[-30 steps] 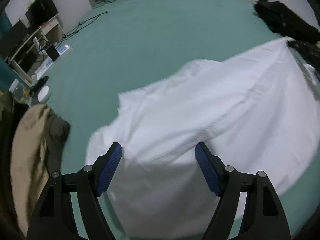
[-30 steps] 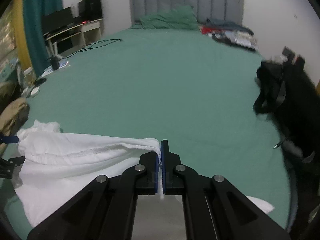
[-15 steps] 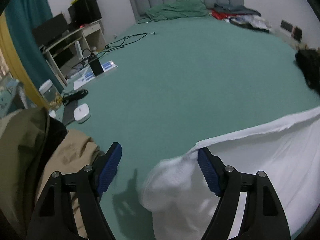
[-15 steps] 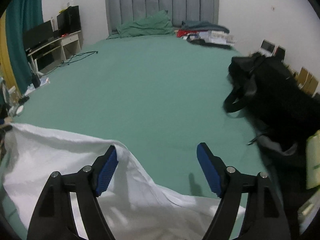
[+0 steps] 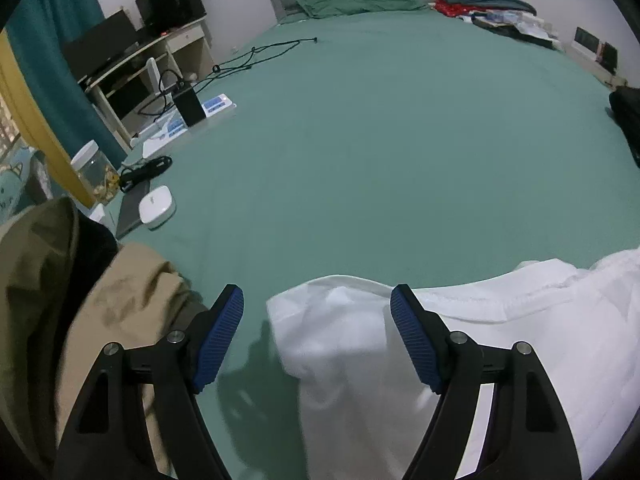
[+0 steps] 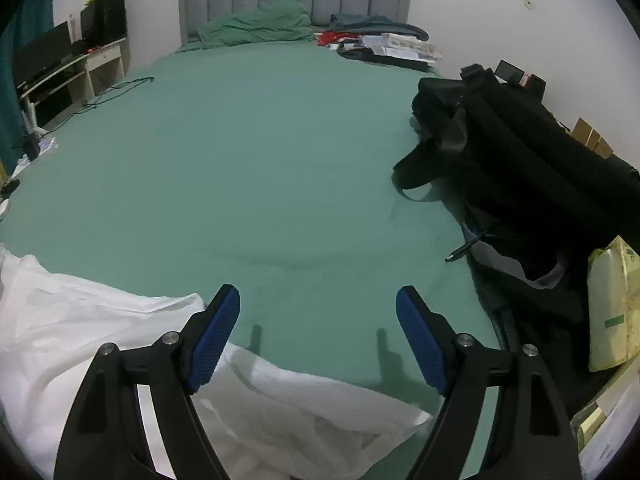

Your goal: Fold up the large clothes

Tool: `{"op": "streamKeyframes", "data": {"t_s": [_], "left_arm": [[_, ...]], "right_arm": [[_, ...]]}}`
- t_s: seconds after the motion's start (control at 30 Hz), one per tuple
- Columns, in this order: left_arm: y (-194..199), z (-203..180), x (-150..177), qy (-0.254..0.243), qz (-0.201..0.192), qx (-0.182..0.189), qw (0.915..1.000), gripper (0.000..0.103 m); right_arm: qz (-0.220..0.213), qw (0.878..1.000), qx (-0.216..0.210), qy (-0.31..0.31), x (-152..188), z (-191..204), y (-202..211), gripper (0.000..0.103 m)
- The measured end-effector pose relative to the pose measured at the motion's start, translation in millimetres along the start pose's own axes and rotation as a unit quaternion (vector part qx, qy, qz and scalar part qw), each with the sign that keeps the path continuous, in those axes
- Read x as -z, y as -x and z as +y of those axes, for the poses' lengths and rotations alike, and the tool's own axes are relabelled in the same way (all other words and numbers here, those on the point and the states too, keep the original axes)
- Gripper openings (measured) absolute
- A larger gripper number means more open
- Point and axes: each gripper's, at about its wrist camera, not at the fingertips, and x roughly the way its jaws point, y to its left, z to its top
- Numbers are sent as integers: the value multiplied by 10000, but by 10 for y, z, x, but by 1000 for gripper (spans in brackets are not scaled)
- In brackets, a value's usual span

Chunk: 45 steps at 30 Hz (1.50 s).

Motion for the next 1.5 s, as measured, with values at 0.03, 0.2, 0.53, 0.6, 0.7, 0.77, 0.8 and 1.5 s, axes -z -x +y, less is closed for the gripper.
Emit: {"op": "streamKeyframes", "data": {"t_s": [0.03,0.2,0.53,0.6,0.7,0.77,0.8,1.5], "left_arm": [[33,-51,19,-34,-45,147,9999,79],[300,-513,215,-781,-126,1091,9909,79],[-100,-907,155,-1162,250,512,9916,79],[-190,-930,69,-1104,236,363,9929,79],[-296,-938,-102,-907,195,210,9955,79],[-337,-865,-238,-683,81,-45,9976,79],[-340,-821,-305,-548,-7,-166,9984,79],[332,507,1152,1208,896,628,9866,79]], "right_arm": [[31,10000,-26,11,1,-4,-5,80],[342,9975,-612,80,52,-13,33,80],[872,9816,136,1691,402,192,-172,80],[620,9872,334,1430,316,94,-215,80],[197,9929,535,1049,161,-30,-221,80],[-62,9968,567,560,66,-182,-176,80],[-209,9984,464,251,9,-281,-131,80],[628,9830,-957,-1437,1219,-130,576,80]]}}
